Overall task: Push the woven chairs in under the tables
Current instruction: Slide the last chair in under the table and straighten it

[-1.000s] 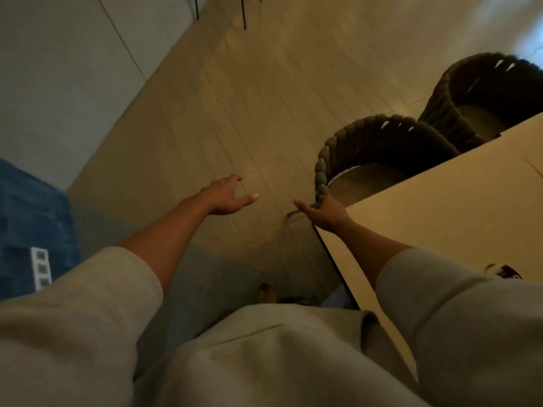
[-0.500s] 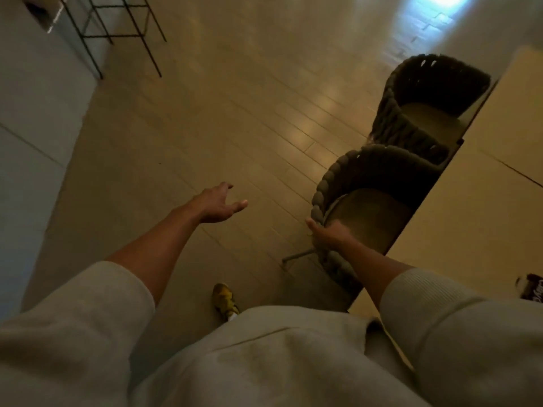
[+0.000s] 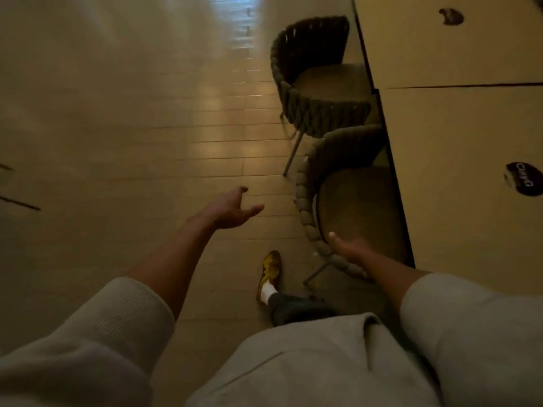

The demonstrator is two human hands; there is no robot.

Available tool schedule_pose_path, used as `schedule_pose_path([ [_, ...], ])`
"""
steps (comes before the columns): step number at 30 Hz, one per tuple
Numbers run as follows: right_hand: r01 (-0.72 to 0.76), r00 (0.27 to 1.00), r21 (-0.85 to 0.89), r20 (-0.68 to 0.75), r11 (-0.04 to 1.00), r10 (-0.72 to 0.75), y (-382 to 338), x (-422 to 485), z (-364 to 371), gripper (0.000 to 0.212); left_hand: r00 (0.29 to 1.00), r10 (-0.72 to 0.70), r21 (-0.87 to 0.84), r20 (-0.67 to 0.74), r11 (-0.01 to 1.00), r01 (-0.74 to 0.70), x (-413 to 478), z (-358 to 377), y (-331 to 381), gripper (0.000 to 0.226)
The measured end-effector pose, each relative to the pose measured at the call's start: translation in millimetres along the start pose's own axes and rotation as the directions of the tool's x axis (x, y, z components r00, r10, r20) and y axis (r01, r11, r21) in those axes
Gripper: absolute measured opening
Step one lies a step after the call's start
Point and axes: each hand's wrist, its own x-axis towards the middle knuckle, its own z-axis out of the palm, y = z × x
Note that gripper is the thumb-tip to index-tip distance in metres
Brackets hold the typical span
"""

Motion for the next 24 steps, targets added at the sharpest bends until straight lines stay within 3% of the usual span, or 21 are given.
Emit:
schedule_pose_path([
  [5, -0.177, 0.981, 0.095, -0.060, 0.980, 0.183, -7.6, 135.4, 19.3, 0.154, 0.994, 0.068, 0.137, 0.086, 0.987, -0.080, 87.2, -50.2, 14.6, 0.089],
  [7, -0.255, 0.962, 0.224, -0.042, 0.940, 0.271, -31.7, 138.0, 22.3, 0.148, 0.982, 0.109, 0.241, 0.154, 0.960, -0.144, 119.9, -76.1, 28.3, 0.087],
  [11, -0.322, 0.921, 0.385, -0.083, 0.865, 0.380, -87.0, 91.5, 2.9, 0.112, 0.952, 0.217, 0.325, 0.214, 0.904, -0.279, 185.9, -117.5, 68.9, 0.085],
  [19, -0.355, 0.757, 0.729, -0.143, 0.585, 0.637, -54.0, 68.9, 23.4, 0.085, 0.832, 0.354, 0.342, 0.427, 0.788, -0.511, 309.4, -96.0, 163.4, 0.087],
  [22, -0.346, 0.640, 0.809, -0.167, 0.476, 0.750, -30.3, 70.2, 45.6, 0.096, 0.792, 0.320, 0.326, 0.520, 0.782, -0.531, 345.9, -73.2, 187.3, 0.089],
  [24, -0.321, 0.506, 0.875, -0.166, 0.363, 0.847, -31.8, 61.6, 55.0, 0.102, 0.773, 0.322, 0.315, 0.546, 0.776, -0.546, 369.0, -57.5, 194.8, 0.097],
])
